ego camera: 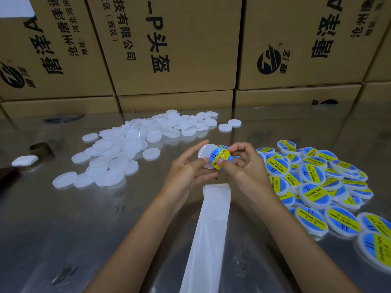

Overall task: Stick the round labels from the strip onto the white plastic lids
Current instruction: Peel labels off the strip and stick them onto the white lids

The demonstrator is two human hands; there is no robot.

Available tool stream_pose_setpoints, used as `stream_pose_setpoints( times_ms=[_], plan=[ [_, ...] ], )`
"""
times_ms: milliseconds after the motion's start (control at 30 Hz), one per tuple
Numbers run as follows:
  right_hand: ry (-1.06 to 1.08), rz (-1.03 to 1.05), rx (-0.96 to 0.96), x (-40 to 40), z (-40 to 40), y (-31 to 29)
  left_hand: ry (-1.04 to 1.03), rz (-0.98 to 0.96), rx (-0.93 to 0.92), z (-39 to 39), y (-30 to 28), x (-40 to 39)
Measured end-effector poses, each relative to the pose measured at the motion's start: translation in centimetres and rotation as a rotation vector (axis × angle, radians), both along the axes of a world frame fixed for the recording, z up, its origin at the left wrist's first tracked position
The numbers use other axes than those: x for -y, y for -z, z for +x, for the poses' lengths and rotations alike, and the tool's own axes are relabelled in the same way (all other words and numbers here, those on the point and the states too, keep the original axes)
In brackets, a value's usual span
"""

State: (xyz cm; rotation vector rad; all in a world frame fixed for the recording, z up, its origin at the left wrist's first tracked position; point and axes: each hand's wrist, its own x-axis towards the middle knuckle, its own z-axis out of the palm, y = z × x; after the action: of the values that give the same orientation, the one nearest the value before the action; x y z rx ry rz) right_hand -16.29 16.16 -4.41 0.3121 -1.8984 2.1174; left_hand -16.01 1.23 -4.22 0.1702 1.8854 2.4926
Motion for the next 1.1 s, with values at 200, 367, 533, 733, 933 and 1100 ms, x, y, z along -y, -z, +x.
stream_pose_setpoints(
  times_ms=[200, 367, 533, 733, 933, 1100],
  plan=[
    [0.009, 0.049, -0.048, 0.1, 0.2, 0.0, 0.084, 0.075, 0.05, 0.1, -0.2, -0.5],
    [0.055, 0.151, -0.084, 0.2, 0.2, 0.2, 0.09, 0.054, 0.054, 0.2, -0.3, -0.6],
    [0.091, 0.159, -0.081, 0.1, -0.1, 0.6, 0.093, 0.063, 0.057, 0.4, -0.5, -0.7],
    [0.15, 0.228, -0.112, 0.1, -0.3, 0.9, 0.096, 0.036, 0.043, 0.6, -0.7, -1.0],
    [0.275, 0.39, -0.214, -0.1, -0.2, 0.8, 0.088, 0.053, 0.047, 0.7, -0.9, -0.7],
    [0.303, 0.407, -0.209, -0.5, -0.3, 1.0, 0.126, 0.204, 0.11, 0.6, -1.2, -0.5]
  ],
)
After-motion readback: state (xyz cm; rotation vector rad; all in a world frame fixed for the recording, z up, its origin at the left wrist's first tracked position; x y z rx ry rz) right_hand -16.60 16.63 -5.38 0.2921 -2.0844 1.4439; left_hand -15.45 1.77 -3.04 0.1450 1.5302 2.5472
